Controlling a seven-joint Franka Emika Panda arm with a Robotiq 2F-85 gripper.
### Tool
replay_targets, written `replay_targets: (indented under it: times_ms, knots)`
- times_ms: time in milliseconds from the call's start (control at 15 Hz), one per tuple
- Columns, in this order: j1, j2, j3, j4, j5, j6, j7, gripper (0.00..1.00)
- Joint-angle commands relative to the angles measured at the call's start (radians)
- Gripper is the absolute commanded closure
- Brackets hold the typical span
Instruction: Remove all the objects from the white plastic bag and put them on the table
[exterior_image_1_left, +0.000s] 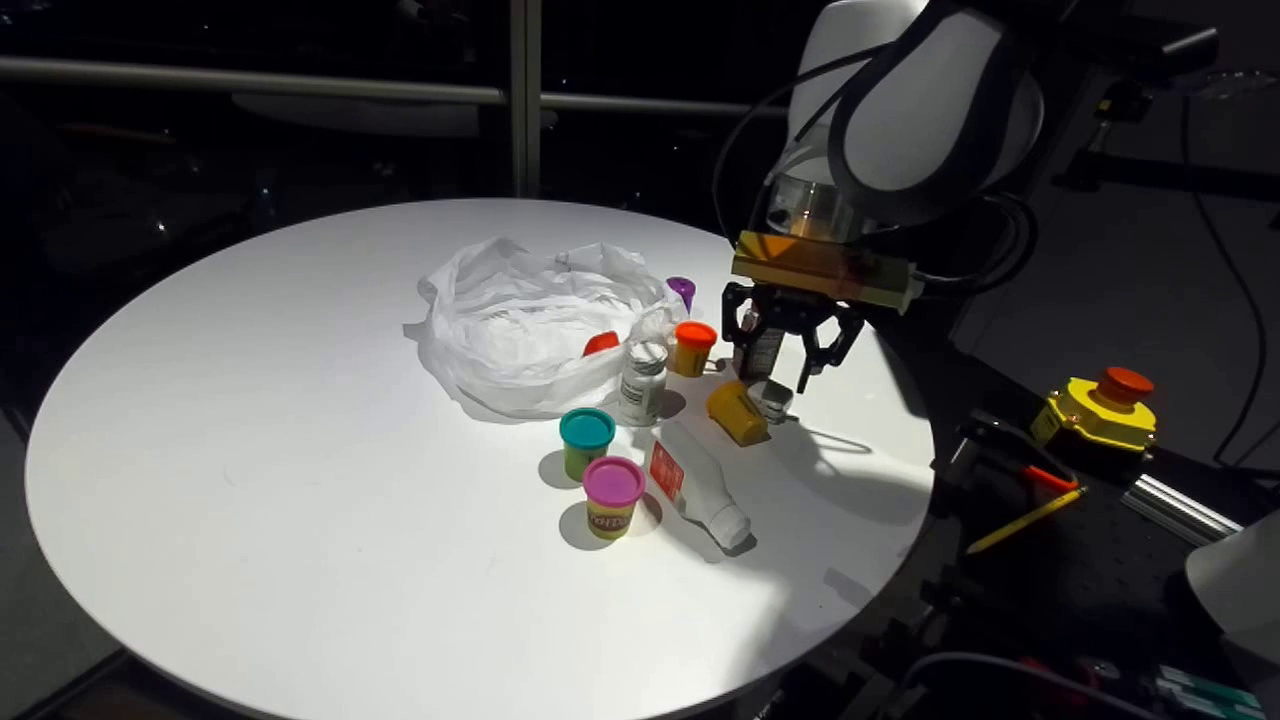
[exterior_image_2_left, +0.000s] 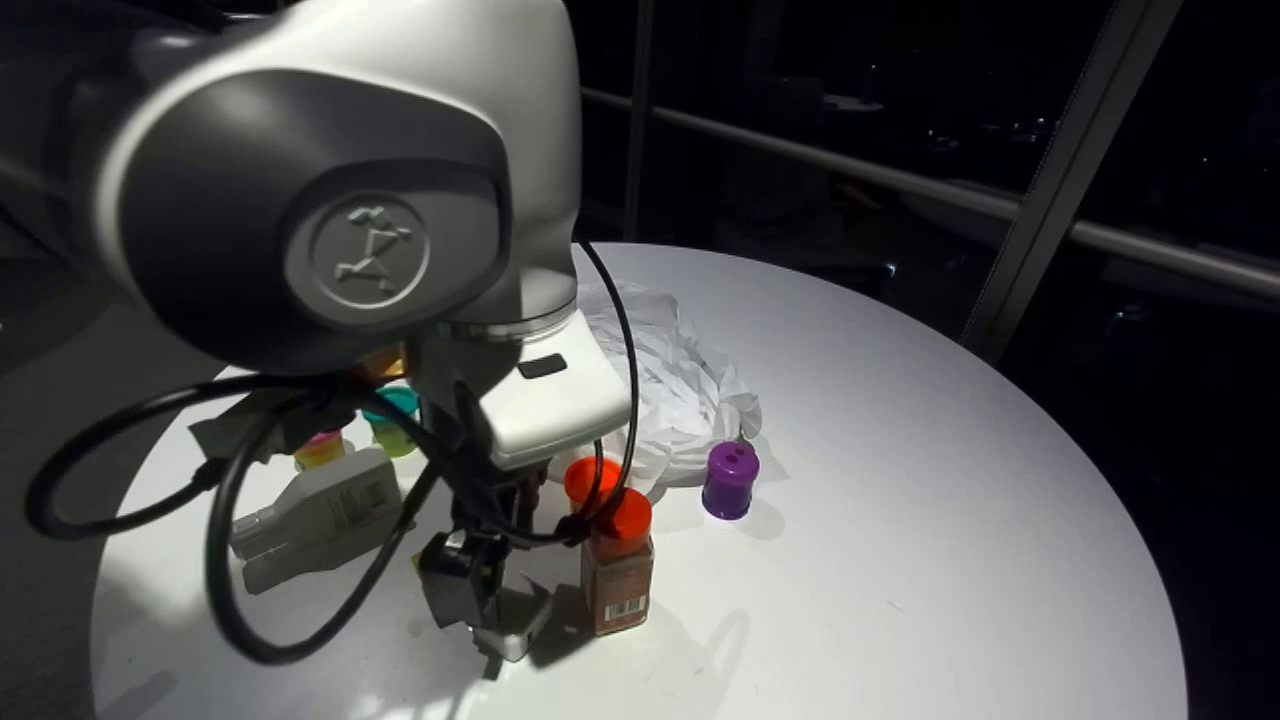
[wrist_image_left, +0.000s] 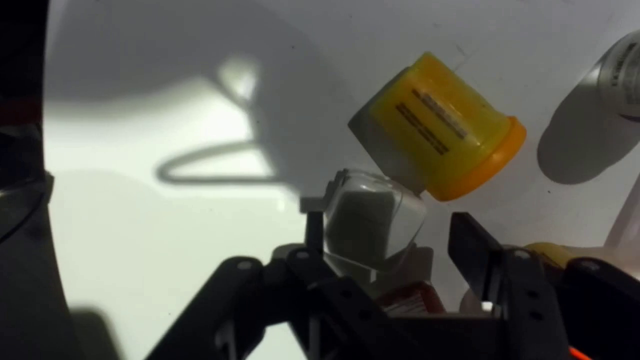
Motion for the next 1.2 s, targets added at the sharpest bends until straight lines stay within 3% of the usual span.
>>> replay_targets:
  times_ms: [0,200,400,800,1133]
  knots:
    - [0.031,-0.050,-0.023,0.034,-0.004,-0.066,-0.041,0.02]
    - [0.050,-0.098,-0.005,0.081,-0.031,-0.141,-0.085,0.00]
    - [0.054,-0.085,0.029,0.207,-0.066,-0.223,-0.172,0.00]
    - [0.042,0.120,0.064,0.505,-0.051,-0.189,-0.381,0.00]
    - [0.040,0.331,0.075,0.708,0.015,-0.176,-0.475,0.00]
